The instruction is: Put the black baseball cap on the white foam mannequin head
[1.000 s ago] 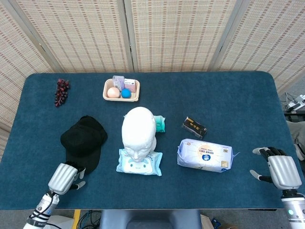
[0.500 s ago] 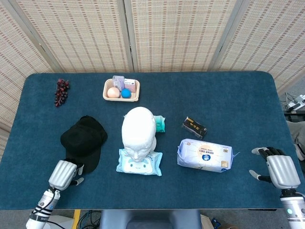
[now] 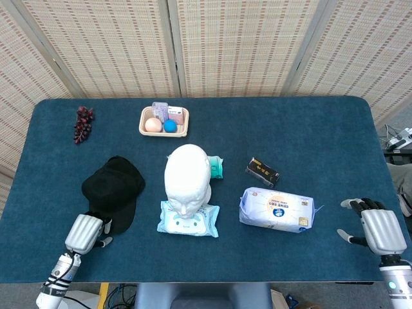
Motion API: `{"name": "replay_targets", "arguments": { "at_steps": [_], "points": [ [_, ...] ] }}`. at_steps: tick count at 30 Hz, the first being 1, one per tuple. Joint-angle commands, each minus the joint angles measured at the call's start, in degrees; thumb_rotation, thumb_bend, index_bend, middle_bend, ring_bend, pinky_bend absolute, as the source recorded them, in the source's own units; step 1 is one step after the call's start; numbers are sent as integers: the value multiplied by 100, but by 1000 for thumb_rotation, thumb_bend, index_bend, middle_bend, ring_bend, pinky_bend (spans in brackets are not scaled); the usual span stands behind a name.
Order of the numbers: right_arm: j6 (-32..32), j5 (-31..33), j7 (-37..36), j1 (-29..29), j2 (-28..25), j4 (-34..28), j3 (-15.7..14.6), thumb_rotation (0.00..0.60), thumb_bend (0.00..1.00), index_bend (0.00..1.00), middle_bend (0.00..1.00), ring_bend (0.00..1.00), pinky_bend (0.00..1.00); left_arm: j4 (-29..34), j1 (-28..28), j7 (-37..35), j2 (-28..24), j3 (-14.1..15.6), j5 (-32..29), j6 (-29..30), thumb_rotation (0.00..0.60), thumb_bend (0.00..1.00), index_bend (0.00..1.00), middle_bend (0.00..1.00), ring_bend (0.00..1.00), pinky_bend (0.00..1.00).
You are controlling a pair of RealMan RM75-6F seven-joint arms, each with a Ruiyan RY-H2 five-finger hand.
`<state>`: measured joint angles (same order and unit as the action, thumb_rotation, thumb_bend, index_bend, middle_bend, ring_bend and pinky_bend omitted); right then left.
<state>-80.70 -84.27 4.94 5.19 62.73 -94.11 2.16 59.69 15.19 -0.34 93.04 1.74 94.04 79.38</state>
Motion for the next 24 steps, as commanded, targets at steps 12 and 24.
{"name": "replay_targets", "arguments": {
  "at_steps": [12,24],
  "points": [
    [-9,9,-13,-7,-11,-6,5,600,0,356,400,299,327,-323,53,-110,164,-52,-117,-14,600,0,681,792,553,559],
    [-4,5,-12,-6,-15,-13,3,600,0,356,400,299,327,-684,6,-347,389,-144,-87,422,600,0,602,699,491,562]
  ]
}}
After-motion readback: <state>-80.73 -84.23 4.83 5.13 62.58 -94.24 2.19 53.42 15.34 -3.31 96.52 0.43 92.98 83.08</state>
